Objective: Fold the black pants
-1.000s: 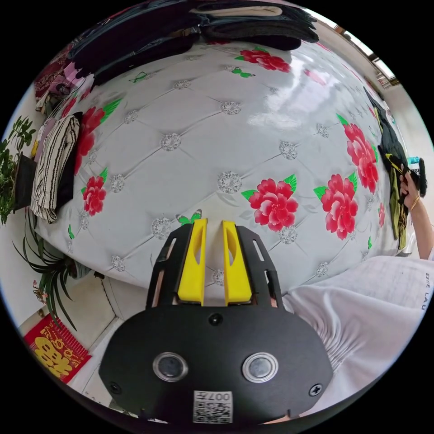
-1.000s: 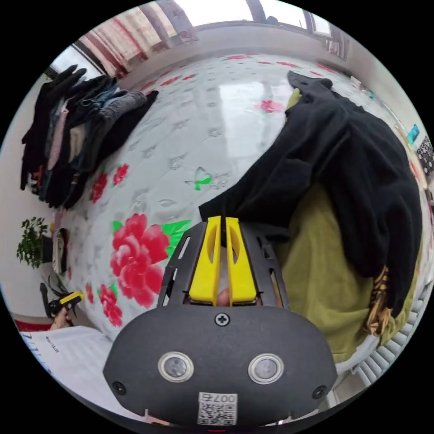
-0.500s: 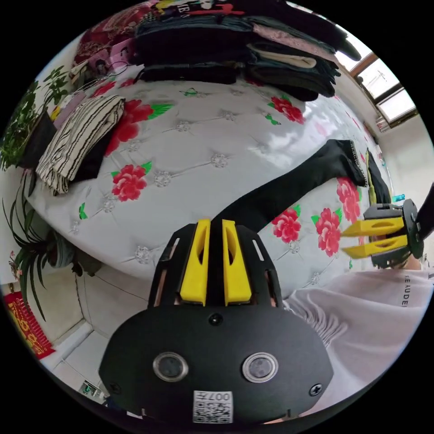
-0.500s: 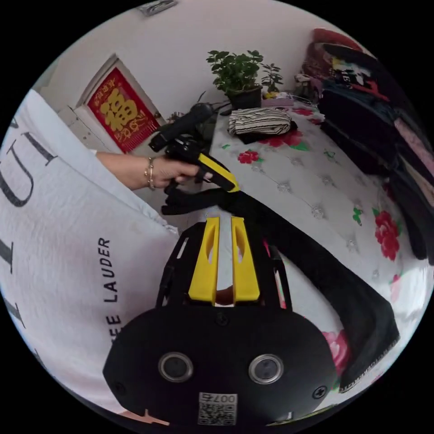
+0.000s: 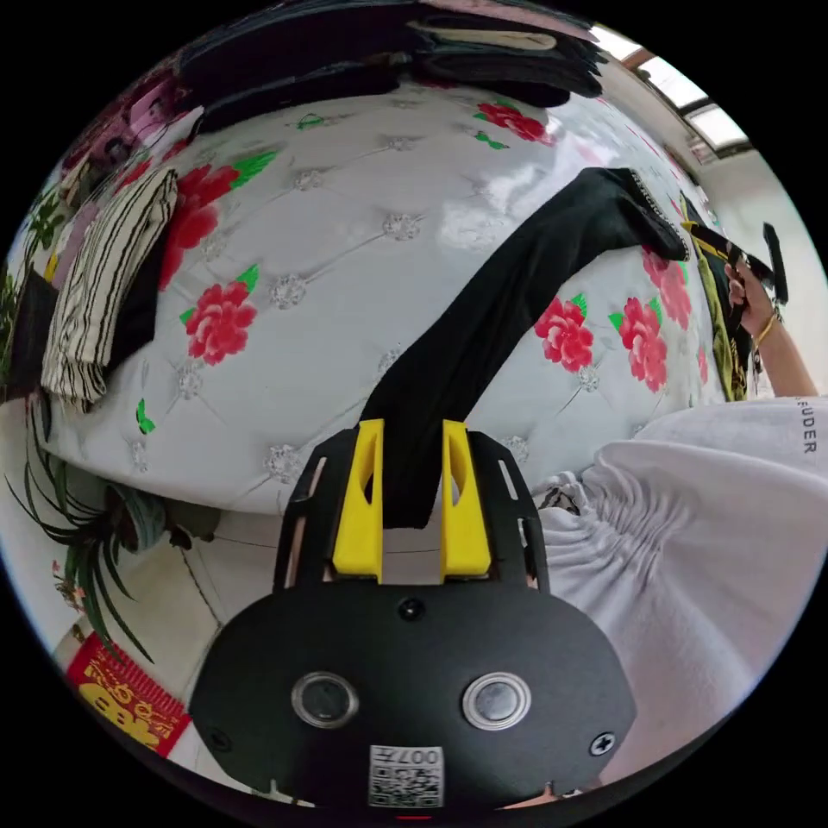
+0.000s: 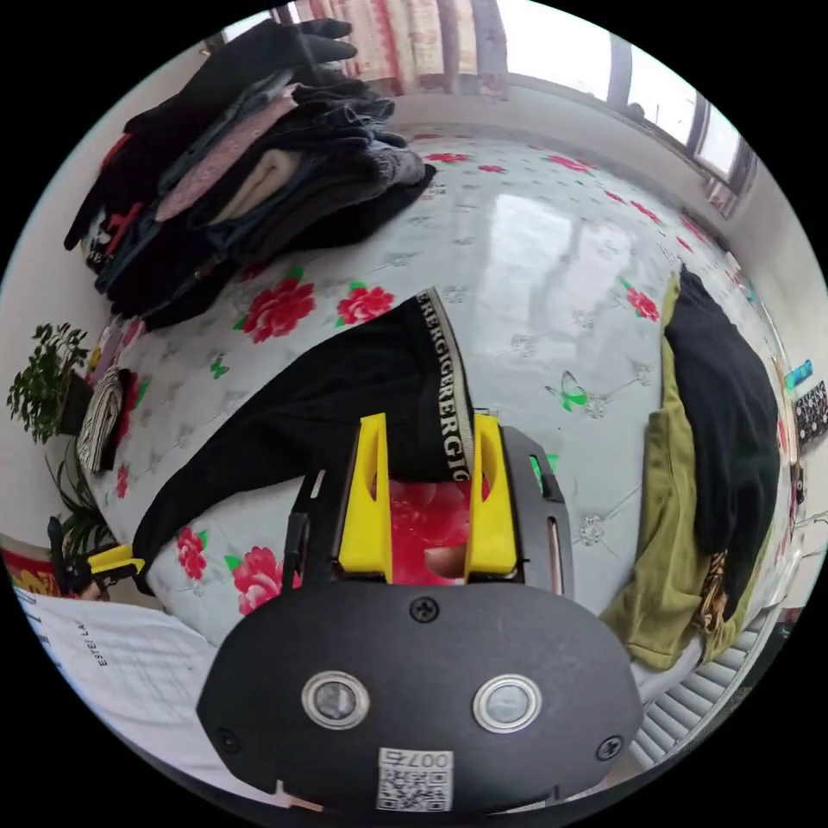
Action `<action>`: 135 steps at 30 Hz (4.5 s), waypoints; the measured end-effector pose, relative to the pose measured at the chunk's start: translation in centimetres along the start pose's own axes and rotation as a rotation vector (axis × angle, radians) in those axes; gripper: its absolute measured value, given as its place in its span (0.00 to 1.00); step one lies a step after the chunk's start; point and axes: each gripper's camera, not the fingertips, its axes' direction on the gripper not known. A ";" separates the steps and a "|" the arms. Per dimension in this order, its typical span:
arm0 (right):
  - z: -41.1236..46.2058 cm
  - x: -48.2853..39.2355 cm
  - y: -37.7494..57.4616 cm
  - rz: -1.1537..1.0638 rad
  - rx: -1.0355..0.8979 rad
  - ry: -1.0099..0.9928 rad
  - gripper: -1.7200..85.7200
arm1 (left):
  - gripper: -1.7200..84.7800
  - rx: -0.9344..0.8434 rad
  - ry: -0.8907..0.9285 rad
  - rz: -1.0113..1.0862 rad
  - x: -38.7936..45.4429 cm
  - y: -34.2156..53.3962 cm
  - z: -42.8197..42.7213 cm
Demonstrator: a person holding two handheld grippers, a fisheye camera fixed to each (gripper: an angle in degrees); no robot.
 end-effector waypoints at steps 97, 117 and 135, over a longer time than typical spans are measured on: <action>-4.7 22.1 25.8 0.726 -0.033 -0.448 0.08 | 0.04 0.297 0.213 -0.441 -17.2 9.7 -0.6; -10.6 13.6 29.8 0.382 0.072 -0.026 0.05 | 0.06 0.521 0.197 -0.552 -20.7 20.8 -3.1; -4.8 10.3 24.1 0.214 -0.227 0.075 0.02 | 0.01 0.195 -0.152 -0.300 -12.8 8.4 -2.1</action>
